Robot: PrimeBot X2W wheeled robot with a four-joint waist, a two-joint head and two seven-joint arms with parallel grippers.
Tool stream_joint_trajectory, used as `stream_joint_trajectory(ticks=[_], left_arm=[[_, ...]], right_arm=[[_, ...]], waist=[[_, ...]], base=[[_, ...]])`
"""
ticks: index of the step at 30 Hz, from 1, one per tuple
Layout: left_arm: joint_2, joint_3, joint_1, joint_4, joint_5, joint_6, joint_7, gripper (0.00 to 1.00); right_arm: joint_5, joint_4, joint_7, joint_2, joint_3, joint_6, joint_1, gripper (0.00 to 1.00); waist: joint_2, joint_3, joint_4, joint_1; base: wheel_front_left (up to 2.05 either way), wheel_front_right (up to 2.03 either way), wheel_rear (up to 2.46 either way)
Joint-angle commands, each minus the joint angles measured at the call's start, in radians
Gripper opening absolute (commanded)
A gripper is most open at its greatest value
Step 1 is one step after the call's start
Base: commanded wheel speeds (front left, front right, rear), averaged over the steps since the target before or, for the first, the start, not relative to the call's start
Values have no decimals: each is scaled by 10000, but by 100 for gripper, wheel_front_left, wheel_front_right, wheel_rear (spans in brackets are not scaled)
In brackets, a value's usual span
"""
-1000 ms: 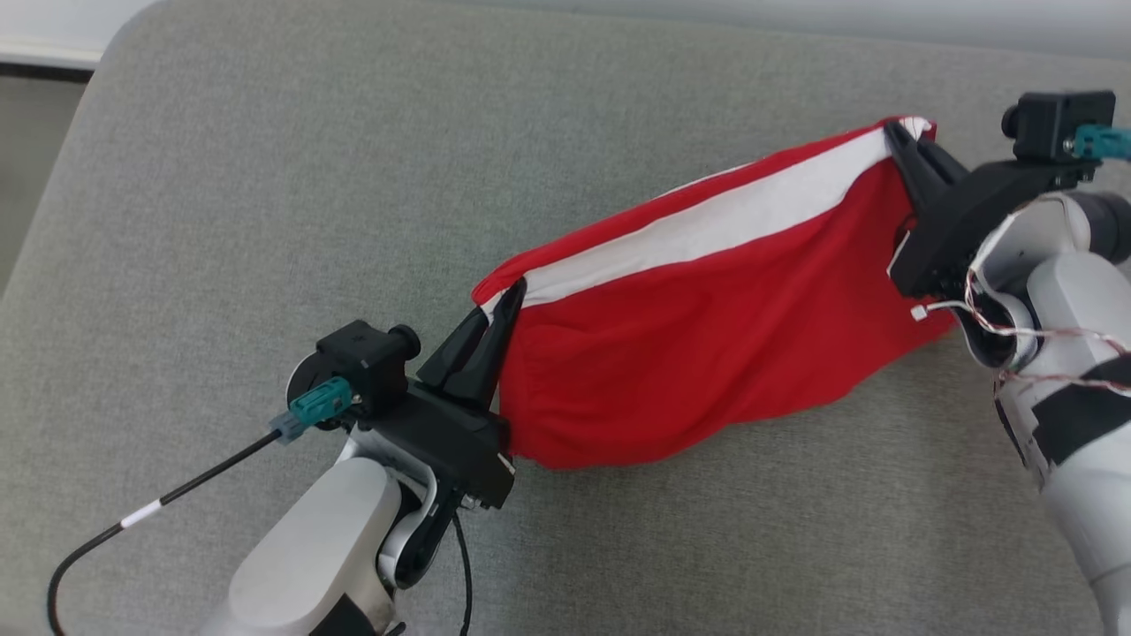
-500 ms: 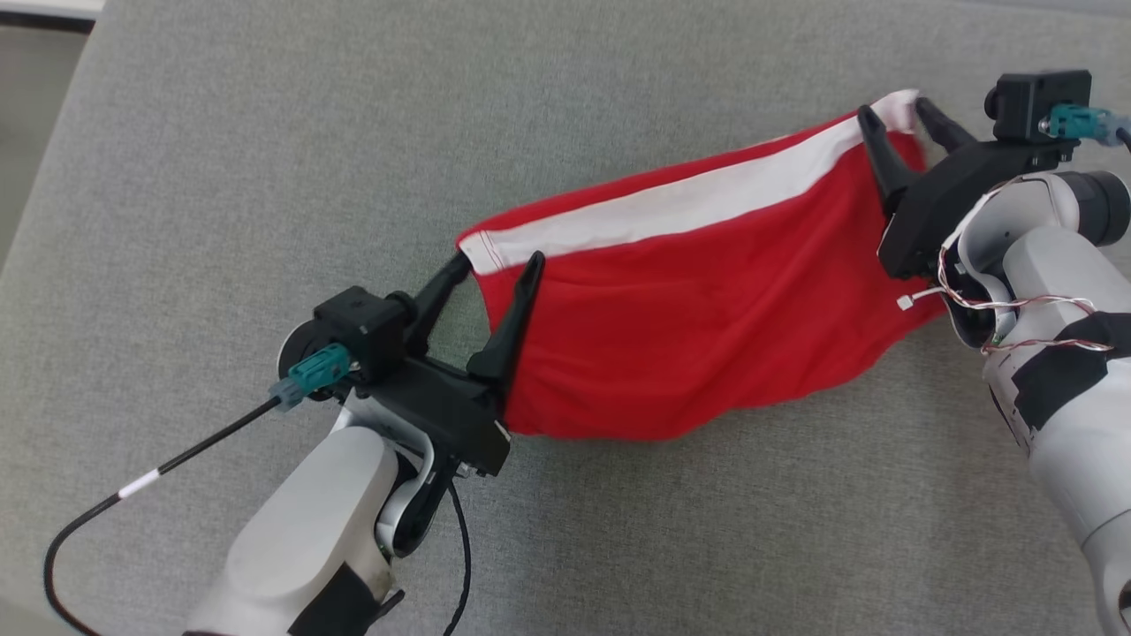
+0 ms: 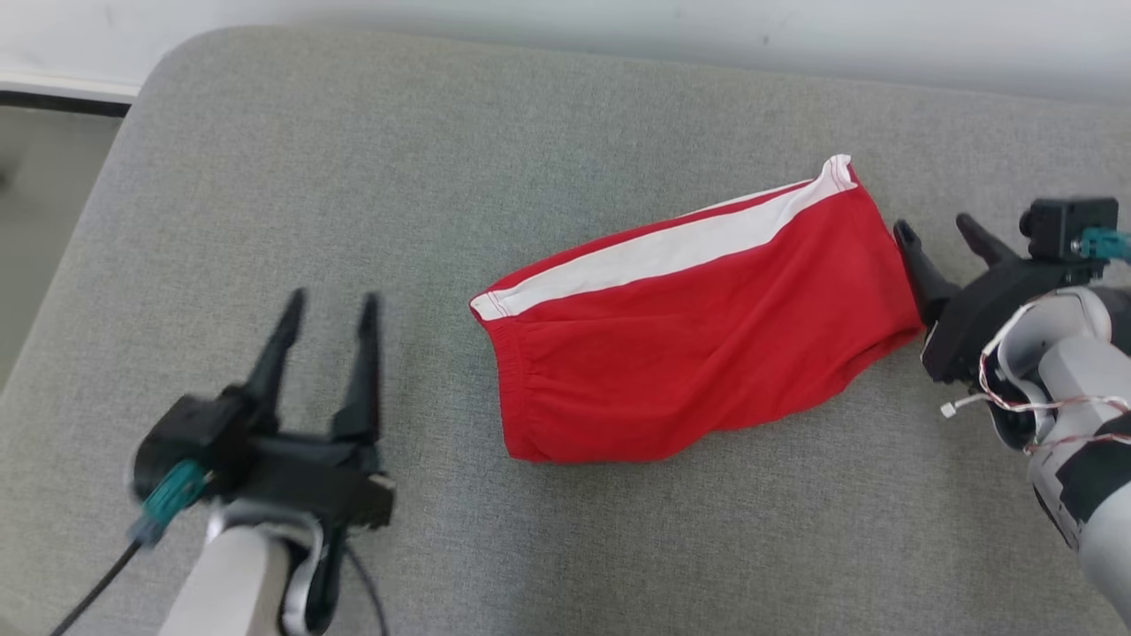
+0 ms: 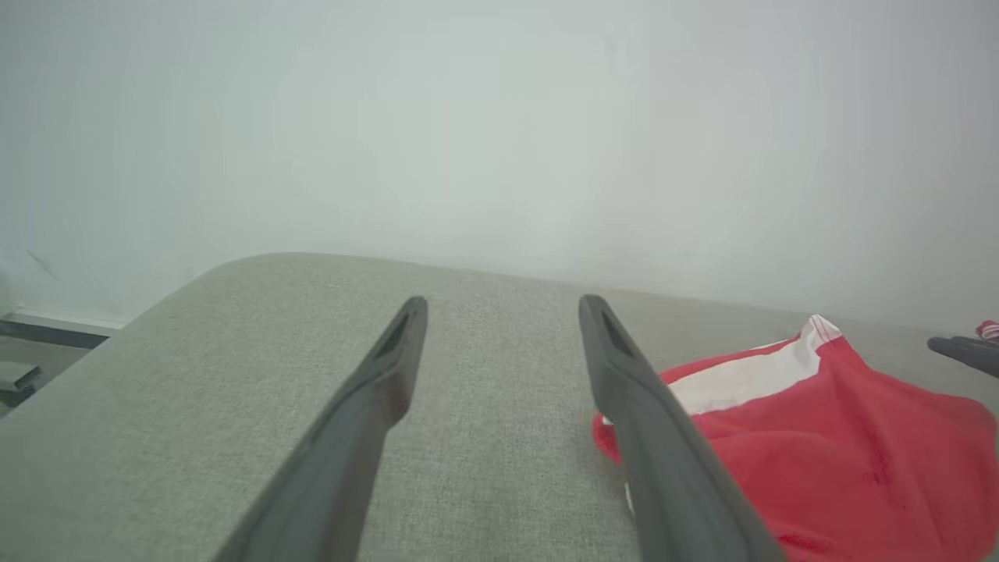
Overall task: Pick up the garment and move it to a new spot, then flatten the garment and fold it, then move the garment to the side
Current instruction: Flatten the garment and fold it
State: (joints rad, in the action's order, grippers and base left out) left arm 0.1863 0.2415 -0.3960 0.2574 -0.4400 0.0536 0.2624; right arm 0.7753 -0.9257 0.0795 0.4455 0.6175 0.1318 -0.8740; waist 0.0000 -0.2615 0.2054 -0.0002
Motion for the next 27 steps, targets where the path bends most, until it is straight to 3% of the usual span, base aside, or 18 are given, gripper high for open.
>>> stream_joint_trajectory(ticks=[1,7,16,18,19,27], left_arm=[[-95,-235,380,-267,240,-67,29,100],[-443,-1362,1541,-1067,1163,-9,30,100],[-947,-2200,2080,-1222,1848,270,30,100],[-1042,-2313,2155,-1198,1929,341,30,100],[-1065,-2380,2162,-1156,1969,388,30,100],[-1263,-2405,2443,-833,2219,595,30,100]], right_arm=[[134,-32,28,23,60,-29,181,100],[425,-375,-35,-127,236,-29,453,100],[590,-1058,-204,-433,481,-31,535,100],[662,-1149,-346,-530,579,-29,597,16],[707,-1161,-387,-579,621,-29,620,0],[1368,-911,145,-772,534,-31,896,0]], waist=[[0,48,12,2],[0,18,134,2],[0,-27,243,2],[0,-2,244,2],[0,16,232,2],[0,557,-15,2]], base=[[0,0,0],[0,0,0],[0,0,0],[0,0,0],[0,0,0],[0,0,0]])
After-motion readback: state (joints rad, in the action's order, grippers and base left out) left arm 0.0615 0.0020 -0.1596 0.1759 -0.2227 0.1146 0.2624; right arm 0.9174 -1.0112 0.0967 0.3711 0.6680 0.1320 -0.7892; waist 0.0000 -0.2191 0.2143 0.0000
